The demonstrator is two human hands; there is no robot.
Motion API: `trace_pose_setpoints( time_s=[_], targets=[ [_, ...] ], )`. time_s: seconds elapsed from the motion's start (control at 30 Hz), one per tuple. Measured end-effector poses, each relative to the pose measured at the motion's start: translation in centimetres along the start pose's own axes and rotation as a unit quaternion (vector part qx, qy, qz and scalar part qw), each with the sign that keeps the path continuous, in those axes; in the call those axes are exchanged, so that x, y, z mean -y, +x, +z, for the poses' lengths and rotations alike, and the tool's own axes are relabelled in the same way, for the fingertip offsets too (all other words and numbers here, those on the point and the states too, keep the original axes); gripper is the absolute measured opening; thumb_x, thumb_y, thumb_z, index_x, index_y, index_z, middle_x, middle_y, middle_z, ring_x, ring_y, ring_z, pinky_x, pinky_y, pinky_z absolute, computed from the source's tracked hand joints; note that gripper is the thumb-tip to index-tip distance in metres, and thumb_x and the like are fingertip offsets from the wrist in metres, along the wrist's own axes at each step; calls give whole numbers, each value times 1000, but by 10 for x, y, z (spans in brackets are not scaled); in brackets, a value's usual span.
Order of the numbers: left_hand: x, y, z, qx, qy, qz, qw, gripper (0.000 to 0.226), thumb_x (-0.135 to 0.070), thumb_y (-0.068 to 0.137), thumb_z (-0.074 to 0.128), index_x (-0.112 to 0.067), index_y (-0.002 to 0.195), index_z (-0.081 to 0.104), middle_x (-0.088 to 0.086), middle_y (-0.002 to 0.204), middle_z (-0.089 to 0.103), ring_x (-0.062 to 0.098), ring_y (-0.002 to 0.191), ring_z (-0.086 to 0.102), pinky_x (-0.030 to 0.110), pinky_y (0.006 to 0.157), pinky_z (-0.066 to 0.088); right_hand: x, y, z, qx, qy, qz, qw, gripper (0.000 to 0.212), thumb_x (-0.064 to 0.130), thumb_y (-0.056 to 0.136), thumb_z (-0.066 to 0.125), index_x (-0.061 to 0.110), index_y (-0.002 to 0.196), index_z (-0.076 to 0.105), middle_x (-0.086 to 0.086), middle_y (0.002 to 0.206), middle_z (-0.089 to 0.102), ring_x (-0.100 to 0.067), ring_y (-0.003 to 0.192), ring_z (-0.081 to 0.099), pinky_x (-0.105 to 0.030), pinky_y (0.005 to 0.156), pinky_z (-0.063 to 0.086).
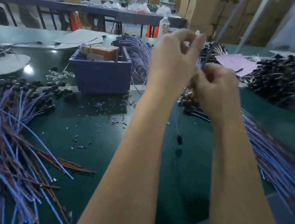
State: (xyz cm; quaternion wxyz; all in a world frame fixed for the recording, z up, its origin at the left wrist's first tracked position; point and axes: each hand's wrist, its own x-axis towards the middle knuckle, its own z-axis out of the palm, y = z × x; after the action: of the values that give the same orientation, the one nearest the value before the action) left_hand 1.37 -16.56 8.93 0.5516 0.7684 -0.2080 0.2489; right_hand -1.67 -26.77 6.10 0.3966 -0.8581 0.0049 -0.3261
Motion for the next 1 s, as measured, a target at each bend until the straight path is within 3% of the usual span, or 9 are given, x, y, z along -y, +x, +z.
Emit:
trace_pose_setpoints(
  time_s=[0.07, 0.13, 0.23, 0.4, 0.57, 0.67, 0.77, 0.83, 1.0],
  targets=[
    [-4, -3, 28, 33, 63, -44, 996, 33, -42, 97, 46, -18, 105, 67, -6, 84, 64, 14, 83, 59, 24, 70, 40, -9, 2, -18, -142, 132, 52, 980, 27, 23, 98, 49, 16, 75, 63, 1, 62, 63, -12, 53, 59, -28, 53, 50],
    [0, -7, 58, 110, 74, -100, 986, 36, -41, 99, 40, -17, 111, 64, 2, 106, 67, 23, 98, 62, 27, 83, 44, -19, 3, -32, -216, 320, 116, 915, 29, 20, 100, 45, 16, 76, 61, 2, 59, 65, -9, 49, 58, -22, 50, 48],
    [-2, -10, 96, 145, -48, -144, 978, 32, -27, 101, 41, -4, 99, 63, 14, 94, 70, 32, 88, 66, 42, 84, 53, -39, -1, -47, -265, 487, 177, 813, 28, 20, 100, 45, 13, 81, 62, 3, 60, 67, -8, 53, 61, -18, 53, 50],
    [1, -9, 156, 111, -37, -112, 987, 18, -17, 96, 51, -9, 99, 67, 2, 83, 66, 19, 81, 60, 23, 68, 39, -89, -16, -58, -304, 482, 303, 764, 32, 27, 101, 42, 12, 82, 62, 4, 58, 68, -6, 50, 62, -17, 50, 50],
    [30, -27, 207, 178, 42, -150, 972, 18, -17, 95, 50, -12, 104, 65, 13, 100, 68, 32, 96, 60, 34, 81, 45, -134, -27, -56, -288, 512, 425, 689, 38, 25, 102, 41, 9, 70, 54, 4, 41, 59, -2, 35, 54, -14, 37, 44],
    [53, -41, 220, 206, 72, -200, 955, 19, -21, 94, 53, -14, 111, 59, 14, 108, 66, 33, 102, 59, 34, 81, 44, -146, -28, -51, -281, 576, 421, 642, 32, 17, 102, 37, 4, 79, 55, -7, 61, 67, -13, 63, 66, -20, 60, 56],
    [64, -45, 223, 210, 57, -218, 951, 28, -22, 93, 56, -15, 119, 53, 14, 110, 65, 33, 104, 58, 34, 83, 43, -148, -24, -46, -292, 585, 417, 632, 26, 14, 102, 36, -1, 92, 54, -14, 89, 64, -23, 94, 62, -32, 89, 52],
    [66, -41, 219, 212, 31, -234, 948, 35, -21, 91, 57, -16, 126, 51, 13, 111, 64, 31, 106, 58, 33, 86, 43, -143, -21, -43, -297, 570, 418, 643, 20, 11, 100, 37, -1, 102, 53, -14, 95, 62, -25, 102, 61, -35, 95, 49],
    [60, -25, 173, 137, -53, -240, 960, 19, -19, 93, 51, -13, 106, 64, 5, 98, 67, 21, 90, 59, 25, 76, 42, -117, -17, -18, -233, 535, 406, 703, 19, 6, 98, 38, 6, 94, 57, -8, 87, 65, -17, 78, 64, -31, 87, 53]
  ],
)
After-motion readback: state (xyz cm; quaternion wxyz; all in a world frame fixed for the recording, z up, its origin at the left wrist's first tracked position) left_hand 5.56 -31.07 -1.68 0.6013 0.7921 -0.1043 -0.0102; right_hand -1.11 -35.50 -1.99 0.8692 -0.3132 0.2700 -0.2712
